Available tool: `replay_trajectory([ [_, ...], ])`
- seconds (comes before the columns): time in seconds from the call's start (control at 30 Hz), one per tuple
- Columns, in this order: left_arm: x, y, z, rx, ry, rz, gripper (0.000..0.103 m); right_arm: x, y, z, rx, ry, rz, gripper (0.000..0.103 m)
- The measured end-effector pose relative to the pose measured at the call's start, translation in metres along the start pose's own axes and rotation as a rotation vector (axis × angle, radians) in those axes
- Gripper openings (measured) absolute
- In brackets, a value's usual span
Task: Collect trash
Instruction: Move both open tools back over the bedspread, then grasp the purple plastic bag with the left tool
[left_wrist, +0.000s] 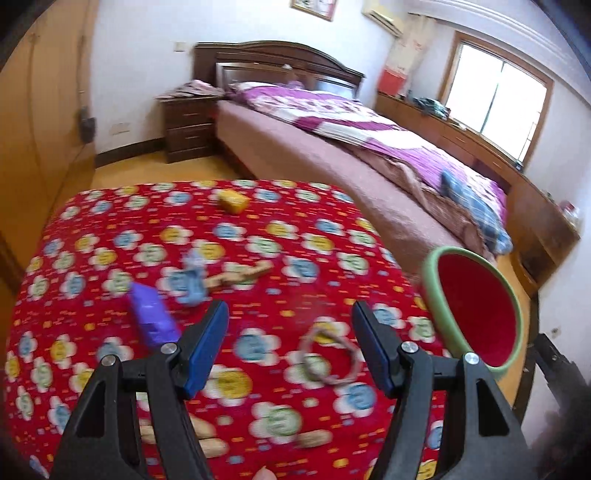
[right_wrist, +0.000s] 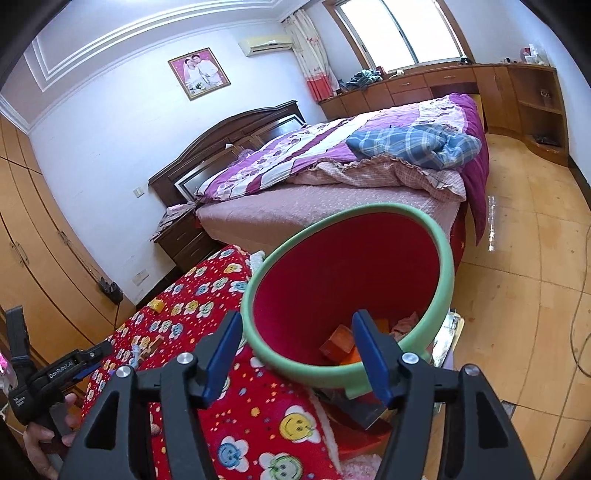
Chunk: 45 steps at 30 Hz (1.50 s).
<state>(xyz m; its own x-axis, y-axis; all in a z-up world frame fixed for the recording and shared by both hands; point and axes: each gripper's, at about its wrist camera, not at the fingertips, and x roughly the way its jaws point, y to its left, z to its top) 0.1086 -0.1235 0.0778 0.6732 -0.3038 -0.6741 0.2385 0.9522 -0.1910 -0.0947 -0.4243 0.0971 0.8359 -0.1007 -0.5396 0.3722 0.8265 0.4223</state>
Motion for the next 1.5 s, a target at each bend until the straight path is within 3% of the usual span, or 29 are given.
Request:
replay_trajectory([
  [0.23,-0.010,0.047,0.005,-0.027,-0.005,0.108,0.069,-0.006,0.012,-0.006,-0.007,0.000,0.010,0.067],
  [0.47,0.009,0.082,0.006,-0.055,0.046,0.186,0.069,0.000,0.023,-0.011,-0.018,0.025,0.006,0.067],
  [0.77,0.047,0.094,-0.007,-0.083,0.132,0.177,0.069,0.008,0.032,-0.016,-0.037,0.060,-0.013,0.068],
  [0.87,0.056,0.095,-0.009,-0.075,0.142,0.179,0.069,0.010,0.033,-0.016,-0.039,0.068,-0.016,0.068],
  [1.0,0.069,0.096,-0.009,-0.041,0.160,0.237,0.066,0.015,0.036,-0.016,-0.039,0.085,-0.011,0.068],
  [1.27,0.079,0.101,-0.012,-0.060,0.181,0.227,0.062,0.025,0.051,-0.021,-0.058,0.117,0.011,0.068],
  [1.37,0.078,0.103,-0.013,-0.065,0.177,0.229,0.056,0.029,0.059,-0.021,-0.068,0.133,0.030,0.068],
  [1.5,0.074,0.111,-0.012,-0.070,0.163,0.218,0.031,0.033,0.075,-0.021,-0.095,0.140,0.050,0.068],
])
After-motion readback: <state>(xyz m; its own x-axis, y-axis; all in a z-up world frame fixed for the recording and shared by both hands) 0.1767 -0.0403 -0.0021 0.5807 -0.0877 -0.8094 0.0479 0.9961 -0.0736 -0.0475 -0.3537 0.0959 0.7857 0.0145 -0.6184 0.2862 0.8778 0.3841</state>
